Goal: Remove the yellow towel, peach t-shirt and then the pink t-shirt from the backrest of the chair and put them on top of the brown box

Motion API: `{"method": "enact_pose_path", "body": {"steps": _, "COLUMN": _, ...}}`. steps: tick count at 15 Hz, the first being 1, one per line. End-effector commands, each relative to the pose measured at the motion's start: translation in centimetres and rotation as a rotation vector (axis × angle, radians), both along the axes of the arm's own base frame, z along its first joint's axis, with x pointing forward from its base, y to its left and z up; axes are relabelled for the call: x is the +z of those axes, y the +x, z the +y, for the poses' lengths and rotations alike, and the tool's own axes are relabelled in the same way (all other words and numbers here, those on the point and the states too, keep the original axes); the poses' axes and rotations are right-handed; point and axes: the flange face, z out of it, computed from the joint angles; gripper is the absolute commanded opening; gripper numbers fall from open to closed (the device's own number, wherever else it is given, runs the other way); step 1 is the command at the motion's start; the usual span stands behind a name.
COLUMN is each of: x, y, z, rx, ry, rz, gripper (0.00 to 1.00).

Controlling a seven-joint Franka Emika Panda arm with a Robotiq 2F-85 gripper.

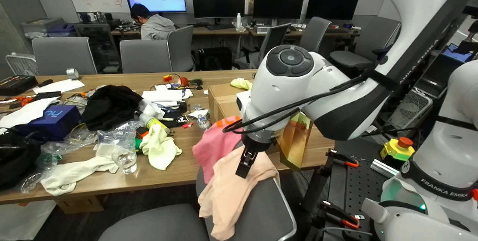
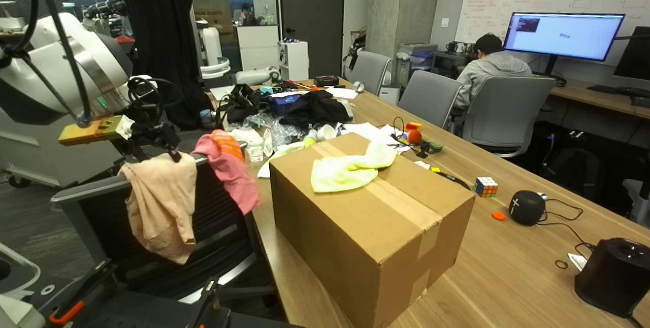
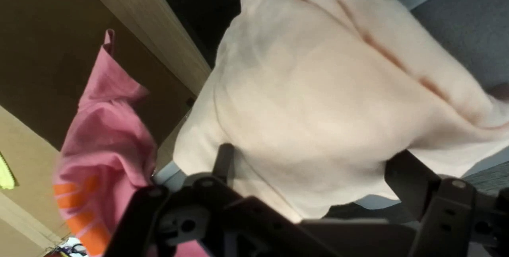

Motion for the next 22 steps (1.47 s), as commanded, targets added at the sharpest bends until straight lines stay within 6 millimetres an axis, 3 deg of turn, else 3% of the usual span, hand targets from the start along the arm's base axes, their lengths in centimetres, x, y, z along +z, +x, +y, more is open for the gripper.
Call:
{"method": "enact_pose_path", "body": {"steps": 1, "x": -0.6, "y": 1.0, "z": -0.2, "rx": -0.015, "ry": -0.027, "rz": 0.006, "gripper": 0.68}}
{"method": "enact_pose_path", "body": {"steps": 6, "x": 0.3, "y": 1.6, "z": -0.2, "rx": -0.024, "ry": -0.036, "rz": -0.009, "gripper": 0.31}}
{"method": "enact_pose_path", "body": {"steps": 10, "x": 2.1, "y": 1.7, "z": 0.5, "rx": -0.015, "ry": -0.004, "rz": -0.030, "gripper": 0.01}}
{"method": "enact_pose_path", "body": {"steps": 15, "x": 7.0, "y": 1.6, "z": 2.1, "rx": -0.014, "ry": 0.109, "rz": -0.049, "gripper": 0.03}}
{"method": "enact_pose_path", "body": {"steps": 22, "x": 19.3, "y": 2.0, "z": 4.6, "rx": 0.027, "ry": 0.212, "rz": -0.043, "gripper": 0.03}}
